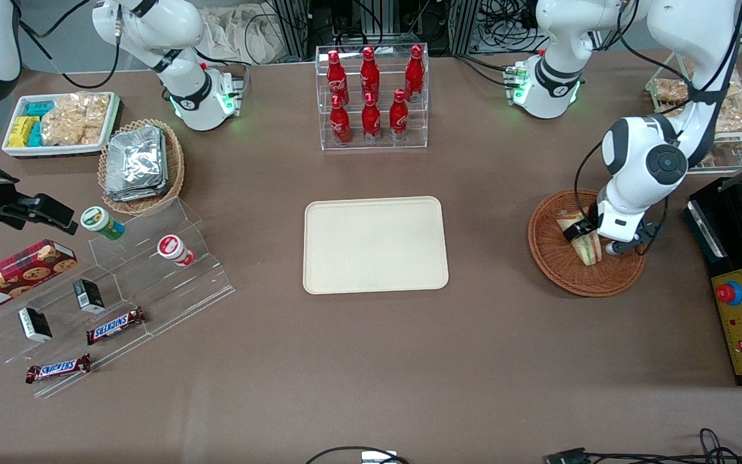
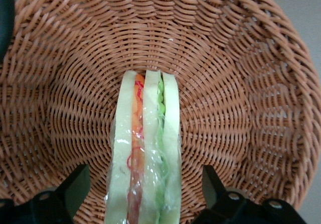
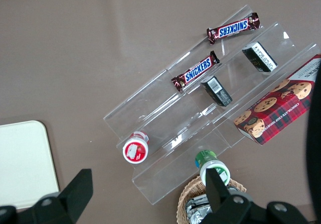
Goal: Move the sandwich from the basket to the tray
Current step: 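Close the left gripper on the sandwich's wrapped edge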
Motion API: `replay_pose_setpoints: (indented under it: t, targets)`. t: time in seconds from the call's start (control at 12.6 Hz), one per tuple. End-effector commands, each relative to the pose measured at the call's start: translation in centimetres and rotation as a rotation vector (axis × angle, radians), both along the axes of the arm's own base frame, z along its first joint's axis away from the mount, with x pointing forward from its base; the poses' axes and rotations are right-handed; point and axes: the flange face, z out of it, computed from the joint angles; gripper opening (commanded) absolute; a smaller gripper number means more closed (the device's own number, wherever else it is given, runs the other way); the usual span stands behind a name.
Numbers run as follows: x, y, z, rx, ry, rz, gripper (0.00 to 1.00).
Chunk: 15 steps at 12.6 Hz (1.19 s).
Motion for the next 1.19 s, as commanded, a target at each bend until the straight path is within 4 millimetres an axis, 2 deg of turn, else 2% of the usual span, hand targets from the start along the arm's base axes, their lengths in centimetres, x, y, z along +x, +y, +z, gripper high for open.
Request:
replay_pose_setpoints:
  t: [0.0, 0.08, 0.16, 0.32, 0.48, 0.55, 0.87, 1.03, 1.11]
  targets:
    - [-0.3, 0.2, -0.5, 0.0, -0.011, 0.008, 0.61]
    - [-0.3, 0.2, -0.5, 0.001, -0.009, 0.008, 0.41]
    - [-0.3, 0.2, -0.6, 0.0, -0.009, 0.006, 0.3]
    - [-0.3, 0.1, -0.4, 0.001, -0.01, 0.003, 0.22]
    - [-0.2, 0.2, 0.3, 0.003, -0.006, -0.001, 0.09]
    - [-0.2, 0.2, 1.1, 0.006, 0.006, -0.003, 0.09]
    - [0.6, 0.0, 8.3, 0.026, 0.041, -0.008, 0.1]
    - [1.6, -0.1, 13.2, 0.036, 0.08, -0.005, 0.1]
    - [2.6, -0.2, 16.2, 0.036, 0.108, -0.036, 0.1]
